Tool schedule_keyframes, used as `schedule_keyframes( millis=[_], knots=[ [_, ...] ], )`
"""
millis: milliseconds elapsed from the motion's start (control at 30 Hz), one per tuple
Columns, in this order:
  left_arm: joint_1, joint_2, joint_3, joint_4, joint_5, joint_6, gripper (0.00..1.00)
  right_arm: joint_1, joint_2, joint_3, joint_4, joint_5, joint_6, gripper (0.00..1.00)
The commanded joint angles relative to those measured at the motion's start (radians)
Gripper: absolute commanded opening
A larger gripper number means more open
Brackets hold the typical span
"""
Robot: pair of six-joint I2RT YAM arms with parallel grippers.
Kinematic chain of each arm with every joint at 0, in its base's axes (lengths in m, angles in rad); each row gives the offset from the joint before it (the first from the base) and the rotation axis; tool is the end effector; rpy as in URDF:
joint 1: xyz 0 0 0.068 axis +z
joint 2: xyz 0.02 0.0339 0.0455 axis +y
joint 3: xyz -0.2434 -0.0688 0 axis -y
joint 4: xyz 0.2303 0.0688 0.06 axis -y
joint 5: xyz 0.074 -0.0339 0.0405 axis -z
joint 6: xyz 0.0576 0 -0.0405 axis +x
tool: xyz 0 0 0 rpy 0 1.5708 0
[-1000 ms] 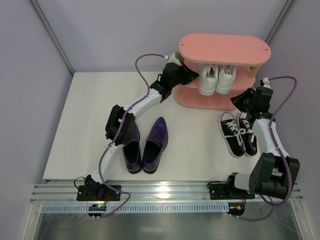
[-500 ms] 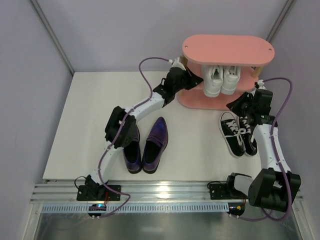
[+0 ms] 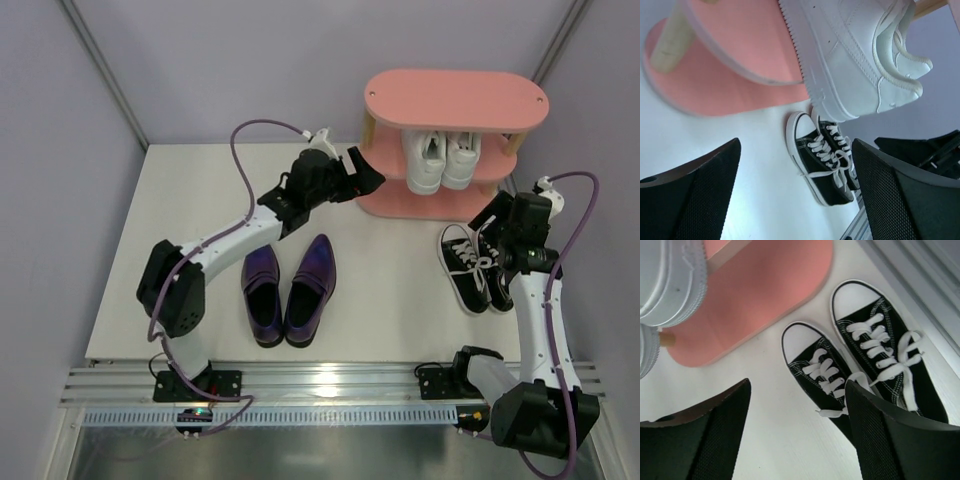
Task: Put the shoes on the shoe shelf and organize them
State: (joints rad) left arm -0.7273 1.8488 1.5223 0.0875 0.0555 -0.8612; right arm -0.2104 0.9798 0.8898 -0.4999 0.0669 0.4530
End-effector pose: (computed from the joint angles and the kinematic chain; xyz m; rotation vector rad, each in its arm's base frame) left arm 0.3355 -0.3029 0.2994 -0.0891 1.9712 -1.1439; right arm 0.2226 -0.0515 0.2815 0.7398 2.0294 0.0678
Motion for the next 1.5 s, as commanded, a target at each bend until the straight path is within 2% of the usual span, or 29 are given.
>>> schedule_keyframes(
  millis=[0,133,267,533,867,1100,1333,1467],
  knots=[
    [0.011,-0.158,-0.108,-0.061,-0.046,0.051,0.91,0.002,0.008,-0.009,-0.074,0.194,0.000,0.81],
    [0.011,-0.302,-0.264,-0.103,-0.042,0.028,0.94,0.002,0.042,-0.038,-0.120,0.244,-0.007,0.82],
    [0.011,-0.468,-0.451,-0.101,-0.075,0.004,0.96,0.000,0.014,-0.126,-0.082,0.263,-0.014,0.82],
    [0.008,-0.733,-0.703,-0.140,-0.126,-0.012,0.99,0.002,0.088,-0.137,-0.003,0.151,-0.086,0.66],
    [0.008,-0.907,-0.829,-0.199,-0.144,-0.009,0.99,0.005,0.204,-0.117,0.021,0.050,-0.142,0.66],
    [0.008,-1.008,-0.921,-0.213,-0.146,-0.025,1.00,0.006,0.263,-0.088,0.027,0.045,-0.155,0.66],
    [0.008,-1.079,-0.970,-0.223,-0.144,-0.039,1.00,0.017,0.347,-0.069,0.043,0.060,-0.155,0.56],
    [0.008,-1.112,-0.993,-0.229,-0.143,-0.042,1.00,0.019,0.373,-0.069,0.049,0.086,-0.157,0.55]
  ],
)
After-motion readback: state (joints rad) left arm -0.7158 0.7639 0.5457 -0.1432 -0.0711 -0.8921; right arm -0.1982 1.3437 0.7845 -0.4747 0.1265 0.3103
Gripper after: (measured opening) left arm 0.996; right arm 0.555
